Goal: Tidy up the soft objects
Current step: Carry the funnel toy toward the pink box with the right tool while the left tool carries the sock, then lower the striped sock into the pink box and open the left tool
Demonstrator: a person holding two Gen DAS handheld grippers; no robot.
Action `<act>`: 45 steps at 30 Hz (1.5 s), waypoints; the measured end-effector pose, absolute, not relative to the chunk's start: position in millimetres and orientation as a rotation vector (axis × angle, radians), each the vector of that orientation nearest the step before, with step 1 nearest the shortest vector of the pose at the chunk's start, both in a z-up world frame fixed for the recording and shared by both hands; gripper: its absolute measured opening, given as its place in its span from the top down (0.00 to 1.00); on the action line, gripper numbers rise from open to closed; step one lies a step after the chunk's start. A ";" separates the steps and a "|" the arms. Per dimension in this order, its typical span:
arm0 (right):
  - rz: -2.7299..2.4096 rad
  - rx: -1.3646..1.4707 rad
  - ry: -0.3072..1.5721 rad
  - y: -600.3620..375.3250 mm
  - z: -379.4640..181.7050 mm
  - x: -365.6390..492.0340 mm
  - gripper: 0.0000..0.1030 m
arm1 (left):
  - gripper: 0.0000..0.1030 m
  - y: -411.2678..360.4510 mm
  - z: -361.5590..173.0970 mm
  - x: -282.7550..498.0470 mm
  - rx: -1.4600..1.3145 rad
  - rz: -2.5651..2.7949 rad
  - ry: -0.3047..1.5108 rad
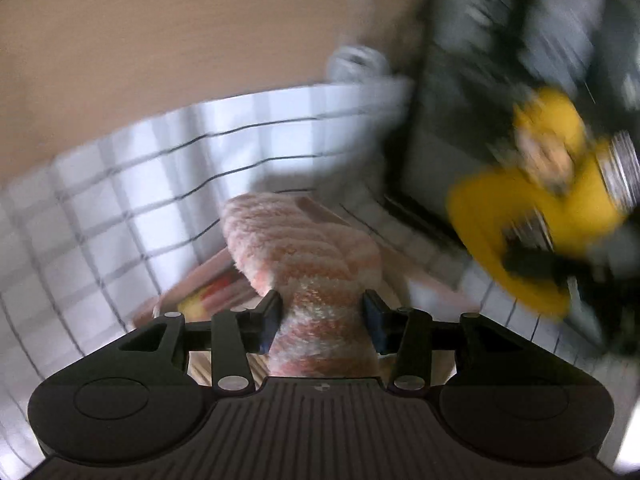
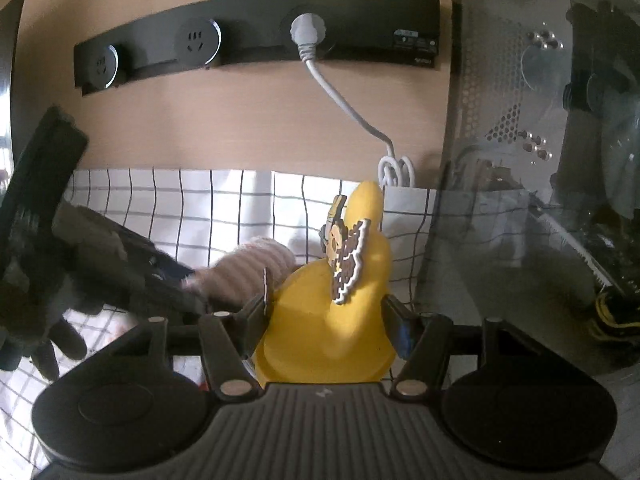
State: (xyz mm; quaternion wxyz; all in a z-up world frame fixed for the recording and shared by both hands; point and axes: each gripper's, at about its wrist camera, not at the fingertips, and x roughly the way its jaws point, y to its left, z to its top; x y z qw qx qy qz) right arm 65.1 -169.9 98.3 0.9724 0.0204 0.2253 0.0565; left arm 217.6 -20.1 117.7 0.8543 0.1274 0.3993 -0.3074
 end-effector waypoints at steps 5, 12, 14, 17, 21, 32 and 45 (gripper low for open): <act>0.167 0.173 0.423 -166.3 107.6 92.3 0.40 | 0.49 -18.6 104.0 219.6 0.289 -0.662 0.879; 0.300 0.278 0.463 -140.7 89.4 166.0 0.40 | 0.49 -11.2 102.4 218.5 0.265 -0.674 0.867; 0.264 0.211 0.580 -132.3 65.7 187.4 0.41 | 0.49 -10.5 104.4 217.8 0.259 -0.668 0.867; 0.242 0.170 0.585 -133.5 48.2 188.4 0.41 | 0.49 -2.8 107.7 212.7 0.238 -0.656 0.872; 0.247 0.138 0.579 -129.1 48.9 186.3 0.41 | 0.49 13.4 115.2 211.6 0.166 -0.635 0.887; 0.219 0.038 0.523 -115.8 47.7 176.7 0.34 | 0.53 121.4 142.3 155.6 -0.295 -0.357 0.768; 0.149 -0.045 0.441 -110.1 64.7 96.0 0.24 | 0.53 152.1 95.0 78.1 -0.497 -0.267 0.853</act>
